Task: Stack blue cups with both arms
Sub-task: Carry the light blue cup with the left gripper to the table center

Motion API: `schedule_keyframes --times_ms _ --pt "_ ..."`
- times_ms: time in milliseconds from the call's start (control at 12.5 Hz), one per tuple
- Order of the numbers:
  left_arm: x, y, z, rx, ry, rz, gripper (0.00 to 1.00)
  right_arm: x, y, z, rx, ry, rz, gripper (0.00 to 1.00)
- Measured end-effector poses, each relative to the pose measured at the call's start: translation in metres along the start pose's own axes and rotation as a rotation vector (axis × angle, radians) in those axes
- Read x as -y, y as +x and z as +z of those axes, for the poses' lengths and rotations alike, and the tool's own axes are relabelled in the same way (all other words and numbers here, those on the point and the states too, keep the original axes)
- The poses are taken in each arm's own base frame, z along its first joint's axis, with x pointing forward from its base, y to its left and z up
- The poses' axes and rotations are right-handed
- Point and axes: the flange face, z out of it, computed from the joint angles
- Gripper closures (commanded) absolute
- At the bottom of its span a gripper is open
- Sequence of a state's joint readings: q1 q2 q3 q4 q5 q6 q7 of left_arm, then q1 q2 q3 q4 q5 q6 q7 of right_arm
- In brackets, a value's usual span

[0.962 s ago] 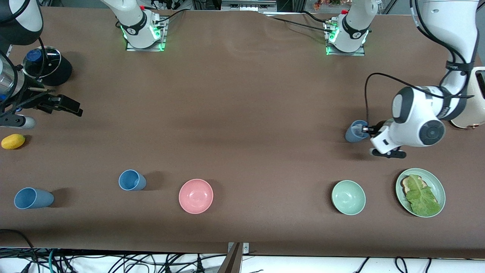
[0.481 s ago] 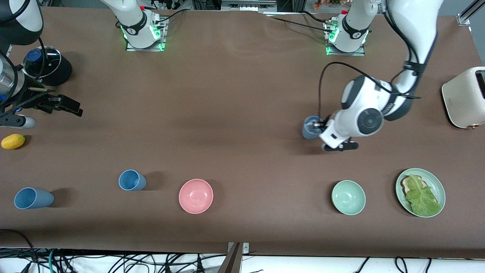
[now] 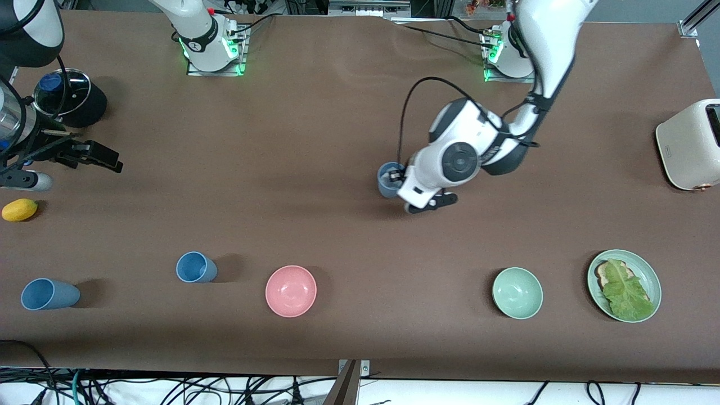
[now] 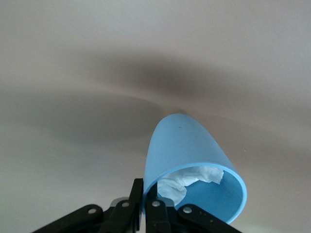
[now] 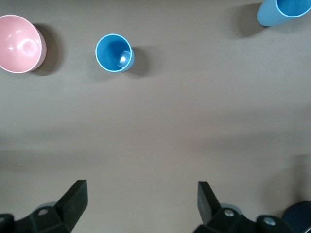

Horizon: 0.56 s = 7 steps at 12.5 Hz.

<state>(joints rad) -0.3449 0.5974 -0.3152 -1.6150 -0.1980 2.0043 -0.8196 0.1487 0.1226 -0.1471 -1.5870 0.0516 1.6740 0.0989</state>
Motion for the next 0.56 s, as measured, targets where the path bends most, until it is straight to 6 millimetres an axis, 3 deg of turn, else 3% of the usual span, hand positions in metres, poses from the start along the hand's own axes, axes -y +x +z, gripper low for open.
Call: schedule_keyframes --times_ms 80,160,241,321,561 --pt "-0.012 -0.004 0.013 -0.003 -0.005 -0.012 1.0 0.0 0.0 0.0 0.0 0.0 0.0 0.0" --pt "-0.017 -0.002 0.023 -0.003 -0.008 -0.018 0.84 0.0 0.0 0.0 0.0 0.0 0.0 0.0" --pt "-0.015 0.004 0.029 0.003 -0.005 -0.026 0.11 0.0 0.0 0.0 0.0 0.0 0.0 0.0" --pt "-0.012 0.01 0.031 0.004 -0.004 -0.036 0.0 0.0 0.0 0.0 0.0 0.0 0.0 0.0" --pt "-0.009 0.023 0.018 -0.009 -0.024 -0.052 0.0 0.0 0.0 0.0 0.0 0.0 0.0 0.0"
